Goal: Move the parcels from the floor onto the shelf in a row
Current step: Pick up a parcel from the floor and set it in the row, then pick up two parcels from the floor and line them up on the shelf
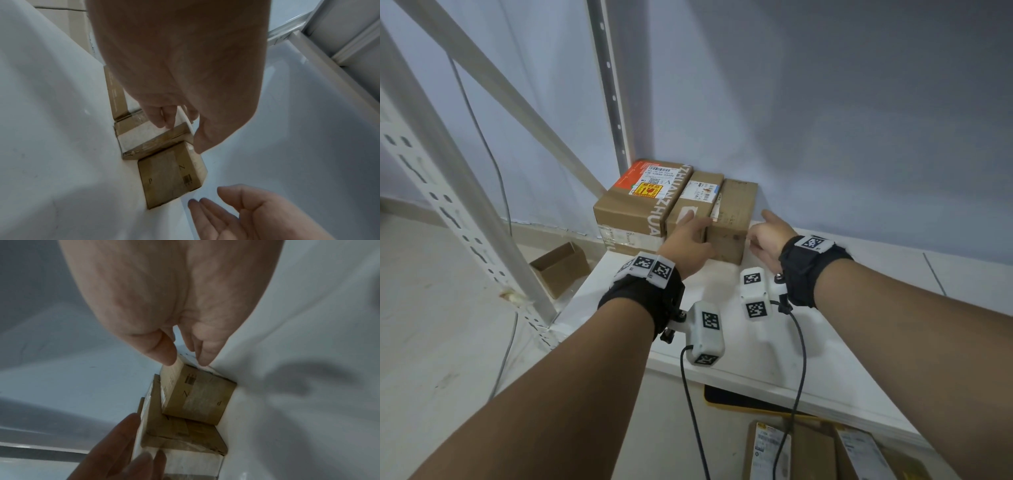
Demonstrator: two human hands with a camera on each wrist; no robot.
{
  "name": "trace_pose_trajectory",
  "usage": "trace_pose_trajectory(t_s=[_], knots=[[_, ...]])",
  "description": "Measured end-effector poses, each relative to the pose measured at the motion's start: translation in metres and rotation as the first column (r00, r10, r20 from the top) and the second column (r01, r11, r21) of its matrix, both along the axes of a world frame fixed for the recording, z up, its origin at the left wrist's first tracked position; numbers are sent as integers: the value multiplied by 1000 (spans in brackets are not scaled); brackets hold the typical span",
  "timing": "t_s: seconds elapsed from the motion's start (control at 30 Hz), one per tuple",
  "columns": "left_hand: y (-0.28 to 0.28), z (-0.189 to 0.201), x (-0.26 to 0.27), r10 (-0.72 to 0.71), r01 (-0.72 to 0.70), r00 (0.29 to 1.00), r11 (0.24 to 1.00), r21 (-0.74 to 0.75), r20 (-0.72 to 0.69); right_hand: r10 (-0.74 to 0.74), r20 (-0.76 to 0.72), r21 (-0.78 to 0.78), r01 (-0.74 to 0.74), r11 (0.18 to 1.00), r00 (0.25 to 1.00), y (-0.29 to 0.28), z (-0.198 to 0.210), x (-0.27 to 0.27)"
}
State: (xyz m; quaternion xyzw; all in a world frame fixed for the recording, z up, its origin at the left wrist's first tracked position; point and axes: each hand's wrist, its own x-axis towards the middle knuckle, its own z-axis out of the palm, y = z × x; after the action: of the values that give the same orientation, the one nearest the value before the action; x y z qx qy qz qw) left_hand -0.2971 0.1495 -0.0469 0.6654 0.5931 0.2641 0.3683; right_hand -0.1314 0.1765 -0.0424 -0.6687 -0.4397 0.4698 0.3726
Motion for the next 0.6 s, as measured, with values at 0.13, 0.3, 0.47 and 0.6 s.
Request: trace_pose_trajectory(t_s=[0.13,0.3,0.47,0.6], knots=[[-19,13,11,-8,9,1000,998,55,-15,48,142,-181,-22,983,989,-25,10,14],[-53,25,26,19,-17,999,999,42,-45,149,222,-324,-71,943,964,-74,18,39],[-104,28,55,-54,51,998,983,-176,-10,162,287,-350,-54,935,944,-151,31,63],[-152,13,84,-140,149,989,907,-394,50,201,328,-399,-57,915,923,-211,25,87]])
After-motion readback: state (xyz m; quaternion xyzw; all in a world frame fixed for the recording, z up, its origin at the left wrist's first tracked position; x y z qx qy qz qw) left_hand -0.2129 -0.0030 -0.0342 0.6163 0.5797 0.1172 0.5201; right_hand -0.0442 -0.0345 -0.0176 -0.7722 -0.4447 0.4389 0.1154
